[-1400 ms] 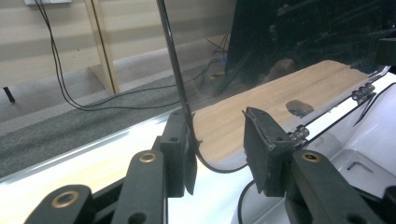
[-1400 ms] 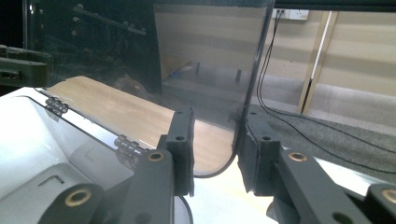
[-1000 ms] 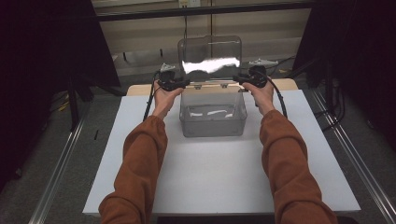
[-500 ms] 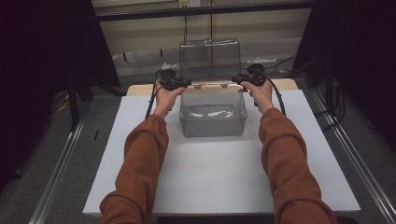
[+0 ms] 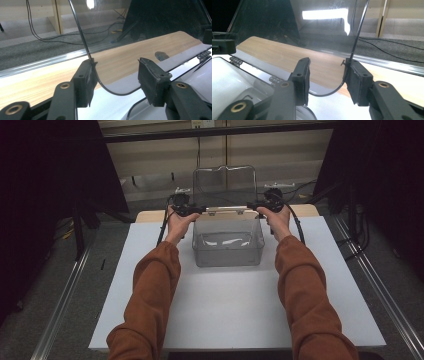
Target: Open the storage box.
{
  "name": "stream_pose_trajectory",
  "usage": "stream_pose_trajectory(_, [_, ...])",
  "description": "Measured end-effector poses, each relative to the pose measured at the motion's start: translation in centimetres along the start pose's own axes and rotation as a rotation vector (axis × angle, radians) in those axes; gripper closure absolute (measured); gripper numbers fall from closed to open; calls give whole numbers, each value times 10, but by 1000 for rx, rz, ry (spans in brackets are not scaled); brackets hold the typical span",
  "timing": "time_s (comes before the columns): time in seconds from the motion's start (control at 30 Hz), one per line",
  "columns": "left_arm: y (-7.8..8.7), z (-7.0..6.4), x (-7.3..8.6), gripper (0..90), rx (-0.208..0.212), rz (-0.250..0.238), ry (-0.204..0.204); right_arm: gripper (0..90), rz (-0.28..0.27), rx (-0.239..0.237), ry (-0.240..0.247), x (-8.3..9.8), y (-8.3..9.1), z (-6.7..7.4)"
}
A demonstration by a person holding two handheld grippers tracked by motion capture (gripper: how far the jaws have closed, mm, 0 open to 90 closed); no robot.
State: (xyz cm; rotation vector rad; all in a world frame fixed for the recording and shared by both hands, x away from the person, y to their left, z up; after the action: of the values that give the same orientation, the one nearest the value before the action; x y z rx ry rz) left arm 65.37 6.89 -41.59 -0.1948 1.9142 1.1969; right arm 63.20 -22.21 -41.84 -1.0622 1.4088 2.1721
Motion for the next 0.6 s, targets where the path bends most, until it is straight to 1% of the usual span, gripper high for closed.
stream_pose_trajectory(0.07, [-1,1,1,452,-8,5,4,539,7,1,-13,1,-1,-1])
stream_pose_trajectory(0.13, [-2,2,1,444,-3,3,25,525,15,4,-24,2,-2,-1])
stream_pose_trajectory(0.17, [-2,3,2,444,6,9,34,524,15,3,-29,2,-2,-2])
stream_pose_trajectory(0.2, [-3,3,2,445,9,7,41,524,15,-4,-37,3,-2,-2])
stream_pose_trajectory(0.3, [-3,3,2,444,9,5,39,523,15,-7,-41,3,-3,-2])
stream_pose_trajectory(0.4, [-3,4,2,441,18,8,46,515,13,-5,-58,3,-4,-2])
stream_pose_trajectory(0.6, [-4,5,3,436,30,3,65,501,11,-3,-70,4,-5,-1])
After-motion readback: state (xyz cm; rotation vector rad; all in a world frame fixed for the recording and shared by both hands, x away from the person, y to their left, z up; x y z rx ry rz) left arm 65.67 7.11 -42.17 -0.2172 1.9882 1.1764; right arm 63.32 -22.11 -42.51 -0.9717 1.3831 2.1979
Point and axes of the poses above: each handheld gripper's, and its own axes: y roughly backward along the jaws, x roughly out of its underside, z roughly to its left, the point moved 4 cm from there along -y, roughly forward along the jaws, and after that the axes turned 12 degrees about z, right-handed, at the moved point
